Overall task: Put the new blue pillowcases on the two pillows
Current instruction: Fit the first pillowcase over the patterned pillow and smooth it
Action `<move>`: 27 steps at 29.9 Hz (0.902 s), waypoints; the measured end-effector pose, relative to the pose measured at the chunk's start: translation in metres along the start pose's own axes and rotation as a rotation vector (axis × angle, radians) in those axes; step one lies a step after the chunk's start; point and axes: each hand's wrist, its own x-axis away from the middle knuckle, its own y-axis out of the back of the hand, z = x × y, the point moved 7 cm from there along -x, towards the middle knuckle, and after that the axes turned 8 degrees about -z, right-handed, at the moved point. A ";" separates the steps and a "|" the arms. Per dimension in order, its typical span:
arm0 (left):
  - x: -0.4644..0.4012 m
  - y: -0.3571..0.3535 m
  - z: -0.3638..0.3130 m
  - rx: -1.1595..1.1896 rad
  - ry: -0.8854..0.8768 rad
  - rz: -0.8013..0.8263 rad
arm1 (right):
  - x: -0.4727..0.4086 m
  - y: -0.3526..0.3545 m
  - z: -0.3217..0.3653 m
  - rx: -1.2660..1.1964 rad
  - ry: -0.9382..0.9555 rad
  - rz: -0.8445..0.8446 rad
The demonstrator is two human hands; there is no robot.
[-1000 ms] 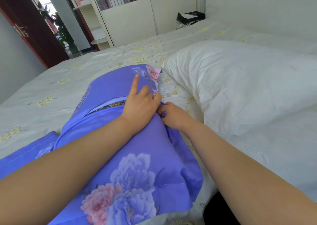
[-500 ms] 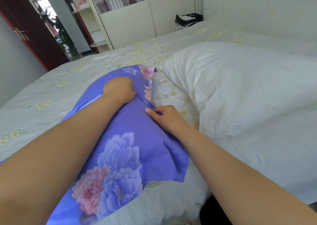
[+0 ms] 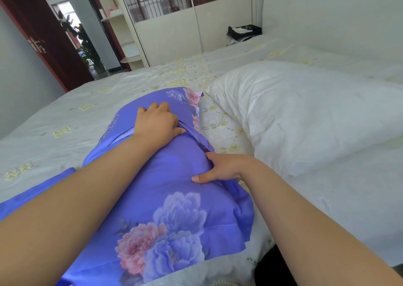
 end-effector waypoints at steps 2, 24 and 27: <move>0.006 0.010 -0.002 -0.043 -0.130 -0.249 | 0.000 0.001 0.001 0.039 0.008 -0.019; 0.060 -0.006 0.114 0.274 0.120 0.545 | 0.027 0.003 0.077 0.584 0.252 -0.209; 0.058 -0.003 0.115 0.228 0.100 0.339 | 0.023 0.009 0.107 0.651 0.274 -0.145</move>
